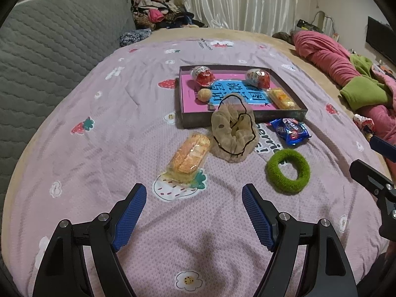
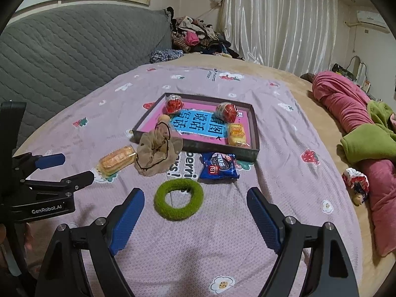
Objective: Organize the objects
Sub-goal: 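Move the left tool toward the orange pastry while the right tool approaches the green ring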
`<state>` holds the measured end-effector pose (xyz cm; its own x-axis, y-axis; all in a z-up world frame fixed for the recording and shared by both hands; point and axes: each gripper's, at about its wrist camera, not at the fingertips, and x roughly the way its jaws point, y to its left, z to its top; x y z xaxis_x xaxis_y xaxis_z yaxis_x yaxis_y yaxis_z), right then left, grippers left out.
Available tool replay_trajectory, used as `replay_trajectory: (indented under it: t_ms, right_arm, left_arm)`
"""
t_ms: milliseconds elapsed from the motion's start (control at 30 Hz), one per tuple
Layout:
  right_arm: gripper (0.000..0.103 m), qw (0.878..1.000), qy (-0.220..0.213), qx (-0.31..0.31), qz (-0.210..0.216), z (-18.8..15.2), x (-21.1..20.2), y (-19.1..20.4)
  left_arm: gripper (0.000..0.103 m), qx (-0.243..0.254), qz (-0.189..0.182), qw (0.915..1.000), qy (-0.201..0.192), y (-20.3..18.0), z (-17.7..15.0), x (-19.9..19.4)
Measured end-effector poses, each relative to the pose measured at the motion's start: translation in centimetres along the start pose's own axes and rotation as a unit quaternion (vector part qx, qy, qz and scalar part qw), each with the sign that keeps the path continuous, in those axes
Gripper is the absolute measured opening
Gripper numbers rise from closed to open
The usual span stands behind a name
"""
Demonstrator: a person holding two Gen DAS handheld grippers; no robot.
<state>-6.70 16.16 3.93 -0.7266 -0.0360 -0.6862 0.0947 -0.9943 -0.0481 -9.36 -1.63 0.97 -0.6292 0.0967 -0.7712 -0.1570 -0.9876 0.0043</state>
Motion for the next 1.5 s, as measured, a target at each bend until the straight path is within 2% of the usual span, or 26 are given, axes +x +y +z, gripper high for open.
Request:
replay_trajectory:
  t_ms: [1100,1500]
  right_arm:
    - [0.085,0.999,0.051,0.016,0.003,-1.3,5.1,-0.5]
    - [0.085,0.997,0.069,0.026,0.000,-1.4,7.7,-0.8]
  left_arm:
    - [0.081,-0.006,-0.004,0.9995,0.032,0.7,-0.1,4.3]
    - [0.081,-0.007,-0.005,0.9991,0.041,1.2,0.8,6.7]
